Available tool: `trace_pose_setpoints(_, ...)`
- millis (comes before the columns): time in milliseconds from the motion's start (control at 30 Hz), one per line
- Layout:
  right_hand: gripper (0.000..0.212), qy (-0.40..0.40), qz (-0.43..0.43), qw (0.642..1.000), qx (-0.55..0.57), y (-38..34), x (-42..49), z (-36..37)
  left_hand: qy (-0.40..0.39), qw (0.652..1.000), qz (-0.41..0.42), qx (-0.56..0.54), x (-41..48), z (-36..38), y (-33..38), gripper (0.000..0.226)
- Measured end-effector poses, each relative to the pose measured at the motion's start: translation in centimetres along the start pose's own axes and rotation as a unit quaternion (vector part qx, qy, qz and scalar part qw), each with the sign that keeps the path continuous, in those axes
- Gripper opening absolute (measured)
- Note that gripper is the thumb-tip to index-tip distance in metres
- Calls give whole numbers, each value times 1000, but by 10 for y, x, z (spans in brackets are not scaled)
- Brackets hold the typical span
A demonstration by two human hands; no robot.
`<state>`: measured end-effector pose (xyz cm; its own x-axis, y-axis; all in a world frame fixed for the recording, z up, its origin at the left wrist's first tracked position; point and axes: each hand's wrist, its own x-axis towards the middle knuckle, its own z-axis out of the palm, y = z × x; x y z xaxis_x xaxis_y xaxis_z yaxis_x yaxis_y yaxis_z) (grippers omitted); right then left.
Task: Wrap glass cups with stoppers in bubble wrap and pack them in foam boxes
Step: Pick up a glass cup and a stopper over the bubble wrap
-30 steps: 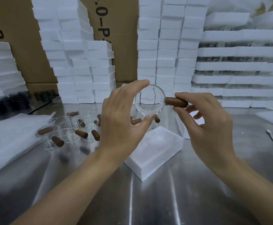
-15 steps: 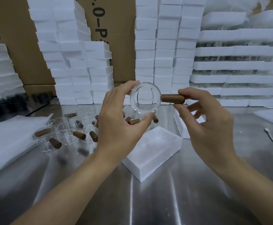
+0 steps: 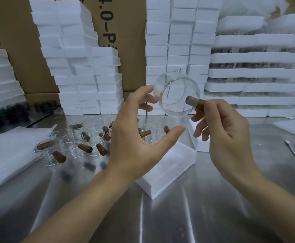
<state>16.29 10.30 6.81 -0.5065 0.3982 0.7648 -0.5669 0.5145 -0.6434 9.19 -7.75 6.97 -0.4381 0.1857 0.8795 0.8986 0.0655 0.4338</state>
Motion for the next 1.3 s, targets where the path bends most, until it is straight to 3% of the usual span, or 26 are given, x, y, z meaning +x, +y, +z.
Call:
trace_pose_setpoints(133,34,0,31,999,29,3,2,0,-2,999,-50,-15,0,0,-4,61)
trace_pose_setpoints(300,36,-12,56,997,43,7,2,2,-15,997,-72,5,-1,0,-14,55)
trace_pose_setpoints(700,31,-29,82,995,42,11,3,2,-23,997,-60,46,-2,1,-25,54)
trace_pose_setpoints(933,13,-30,48,998,10,8,3,-2,-59,995,-75,-7,-1,2,-27,70)
trace_pose_setpoints(1067,5,-40,21,999,-1,8,1,-1,-59,996,-62,25,2,0,-30,71)
trace_pose_setpoints(1233,10,-54,11,998,0,8,1,-4,-57,996,-70,15,3,0,-31,65)
trace_pose_setpoints(1300,28,-81,9,996,-28,10,2,-5,-52,996,-77,14,5,-1,-30,64)
